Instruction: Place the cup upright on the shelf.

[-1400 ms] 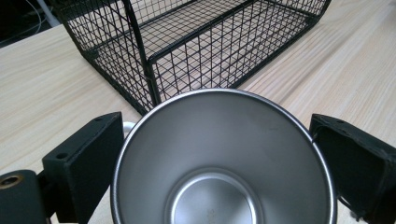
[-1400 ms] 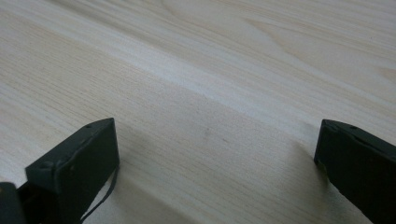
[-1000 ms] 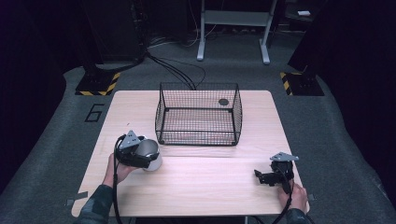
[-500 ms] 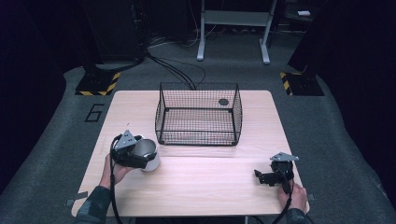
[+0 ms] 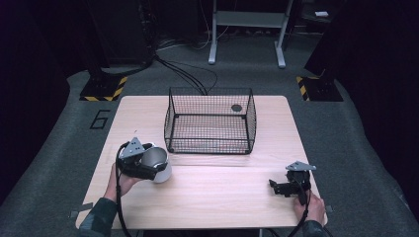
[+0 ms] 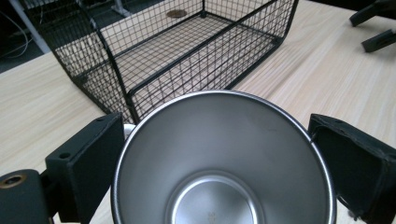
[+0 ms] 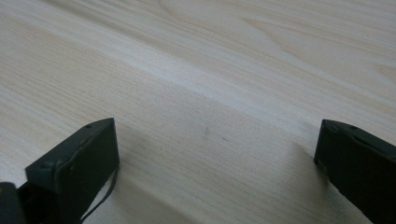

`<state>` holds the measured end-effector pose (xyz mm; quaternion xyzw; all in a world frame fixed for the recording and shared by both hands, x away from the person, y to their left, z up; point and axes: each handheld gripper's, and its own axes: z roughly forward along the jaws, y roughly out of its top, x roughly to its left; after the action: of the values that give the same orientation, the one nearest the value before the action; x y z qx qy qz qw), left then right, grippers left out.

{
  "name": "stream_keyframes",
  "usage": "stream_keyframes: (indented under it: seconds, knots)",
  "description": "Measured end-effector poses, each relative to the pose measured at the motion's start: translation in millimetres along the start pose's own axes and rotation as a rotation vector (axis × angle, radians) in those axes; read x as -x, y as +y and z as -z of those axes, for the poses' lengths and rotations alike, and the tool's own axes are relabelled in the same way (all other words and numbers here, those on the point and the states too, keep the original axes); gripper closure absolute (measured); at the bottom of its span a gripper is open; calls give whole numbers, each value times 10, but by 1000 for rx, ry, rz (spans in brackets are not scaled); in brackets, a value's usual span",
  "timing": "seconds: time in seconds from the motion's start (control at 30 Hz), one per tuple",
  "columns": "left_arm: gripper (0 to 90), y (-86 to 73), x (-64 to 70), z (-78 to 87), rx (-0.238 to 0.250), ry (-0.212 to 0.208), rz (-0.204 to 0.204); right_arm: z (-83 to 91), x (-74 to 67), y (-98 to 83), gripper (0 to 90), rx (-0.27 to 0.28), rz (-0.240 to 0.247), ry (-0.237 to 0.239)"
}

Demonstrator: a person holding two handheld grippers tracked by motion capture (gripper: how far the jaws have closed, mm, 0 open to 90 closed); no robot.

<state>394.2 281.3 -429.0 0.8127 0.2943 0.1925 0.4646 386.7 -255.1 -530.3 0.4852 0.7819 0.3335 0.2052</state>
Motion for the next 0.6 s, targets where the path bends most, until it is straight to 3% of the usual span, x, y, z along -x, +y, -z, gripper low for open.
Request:
stream_keyframes:
  seconds: [0.4,0.6]
  knots:
    - [65,238,181,76,5,-8,-64,0,0,0,0,0,0,0]
    - [65,343,224,74,9,-21,-73,0,0,0,0,0,0,0]
